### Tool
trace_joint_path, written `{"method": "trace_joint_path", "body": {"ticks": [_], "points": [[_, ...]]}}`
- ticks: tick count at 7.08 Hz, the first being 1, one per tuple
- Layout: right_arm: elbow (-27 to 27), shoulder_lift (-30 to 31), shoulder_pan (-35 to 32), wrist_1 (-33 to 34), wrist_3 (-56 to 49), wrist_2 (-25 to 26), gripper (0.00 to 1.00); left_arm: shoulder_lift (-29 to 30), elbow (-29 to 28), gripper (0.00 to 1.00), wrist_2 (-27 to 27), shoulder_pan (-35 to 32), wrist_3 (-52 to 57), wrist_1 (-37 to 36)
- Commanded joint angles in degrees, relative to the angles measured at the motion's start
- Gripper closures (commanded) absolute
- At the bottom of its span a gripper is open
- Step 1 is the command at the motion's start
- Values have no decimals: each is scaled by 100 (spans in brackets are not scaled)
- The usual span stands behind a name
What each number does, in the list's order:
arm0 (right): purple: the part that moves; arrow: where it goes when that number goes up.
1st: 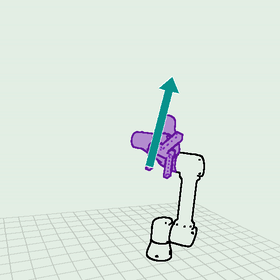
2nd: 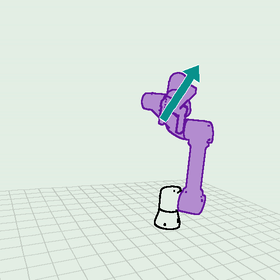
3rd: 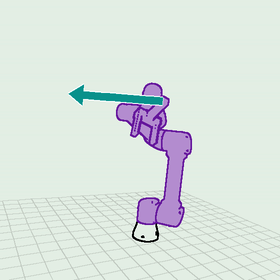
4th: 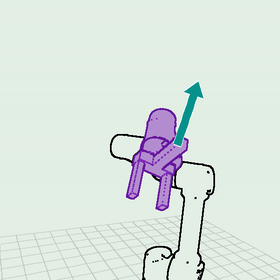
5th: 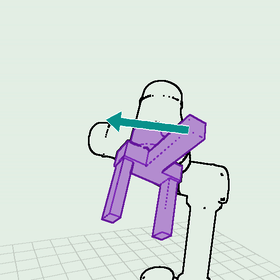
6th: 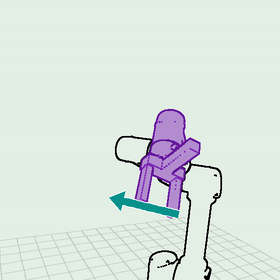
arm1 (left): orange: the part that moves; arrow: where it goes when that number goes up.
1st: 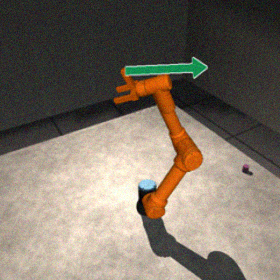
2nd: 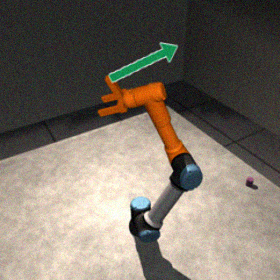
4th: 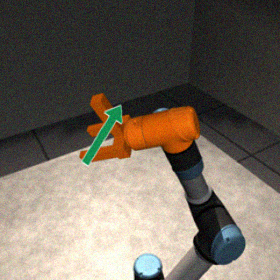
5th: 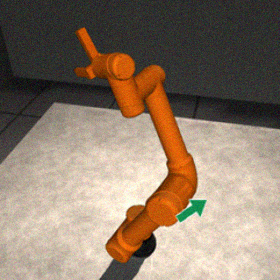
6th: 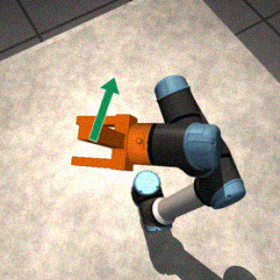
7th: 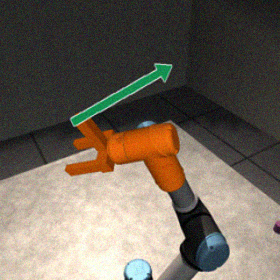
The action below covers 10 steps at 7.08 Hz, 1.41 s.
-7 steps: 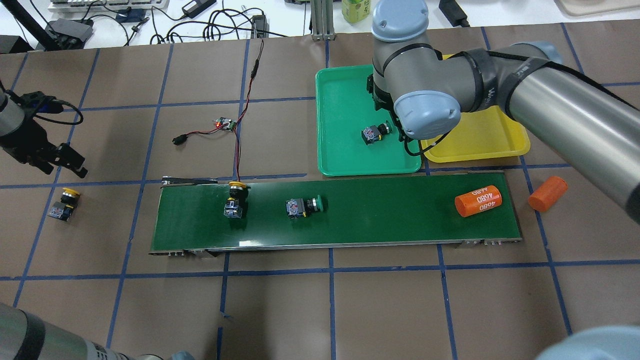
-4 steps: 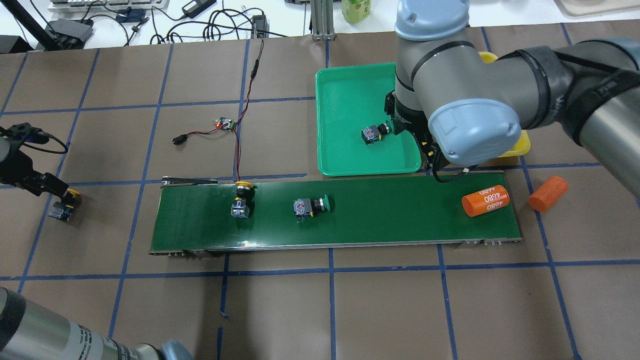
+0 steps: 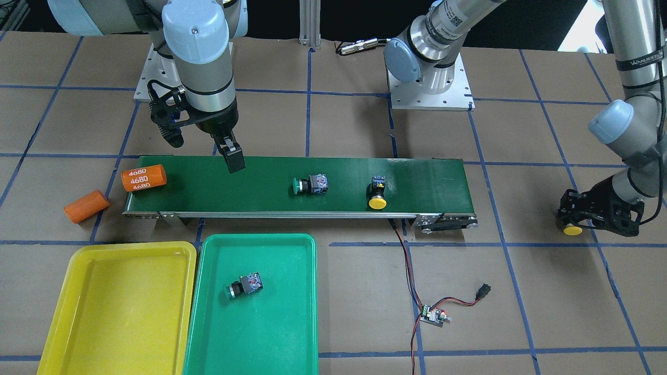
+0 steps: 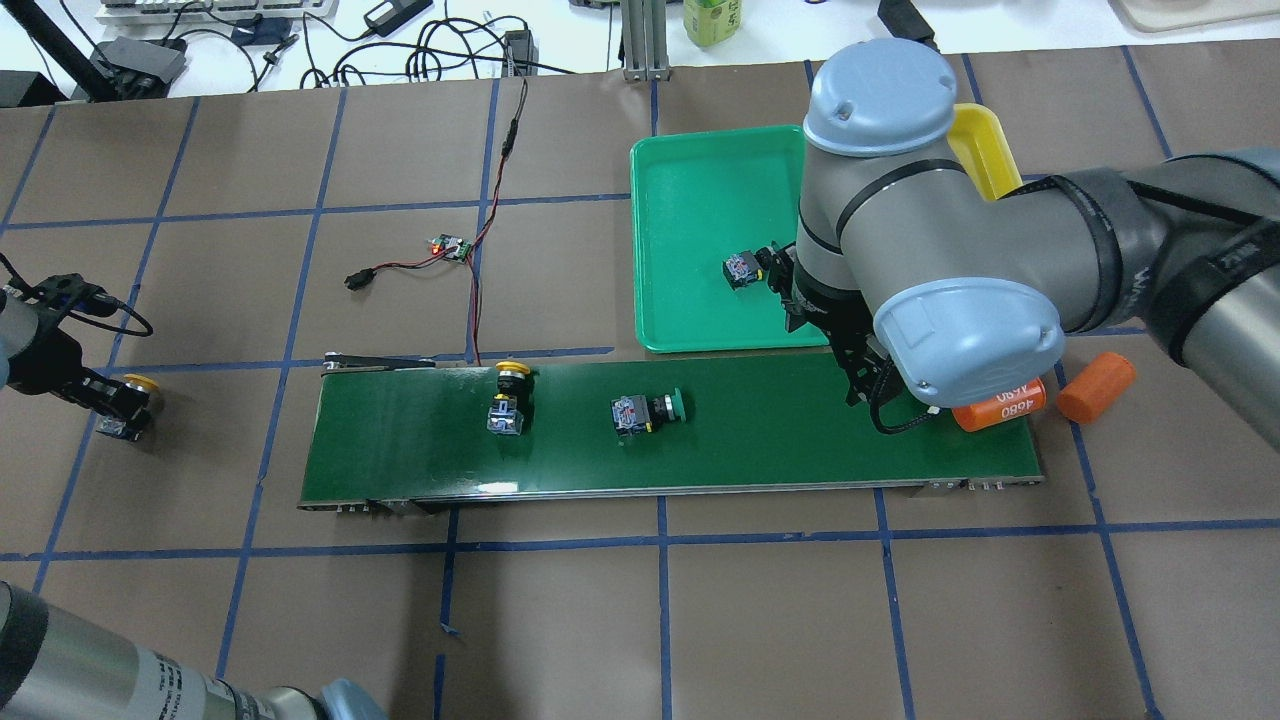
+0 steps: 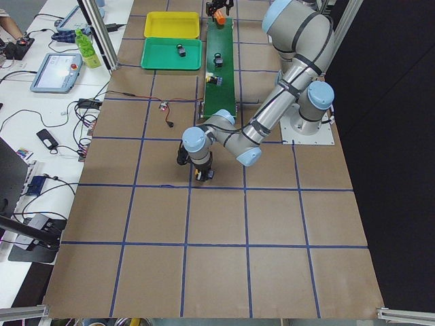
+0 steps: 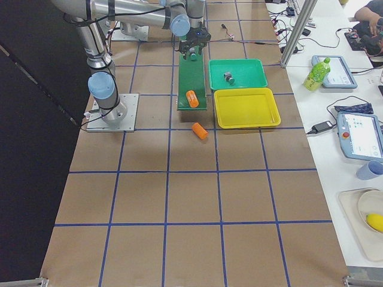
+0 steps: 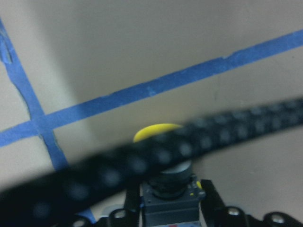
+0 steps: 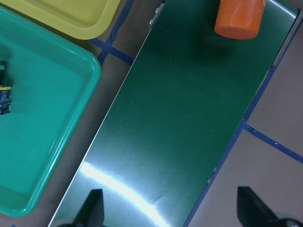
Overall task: Sort buttons by color to trays
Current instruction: 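Lower right gripper to next green button while left grasps yellow button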
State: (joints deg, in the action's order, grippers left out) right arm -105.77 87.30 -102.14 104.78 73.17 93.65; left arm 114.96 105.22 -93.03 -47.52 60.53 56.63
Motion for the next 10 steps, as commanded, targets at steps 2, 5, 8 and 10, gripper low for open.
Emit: {"method": "trace_joint_path", "body": {"ticks": [2, 5, 8, 10], "points": [[30, -90, 10, 322, 4, -48, 0, -1190, 113, 100, 152, -807, -987, 1179], [-14, -371, -69, 956, 21, -101, 0, -1993, 480, 100, 514, -2238, -3018, 1474], [-145, -521, -87, 965, 215, -549, 0, -2092, 1183, 100, 461, -3699, -4949, 680], [-409, -521, -87, 1035, 224, -602, 0, -1978, 1632, 100, 487, -3975, -5094, 140]]}}
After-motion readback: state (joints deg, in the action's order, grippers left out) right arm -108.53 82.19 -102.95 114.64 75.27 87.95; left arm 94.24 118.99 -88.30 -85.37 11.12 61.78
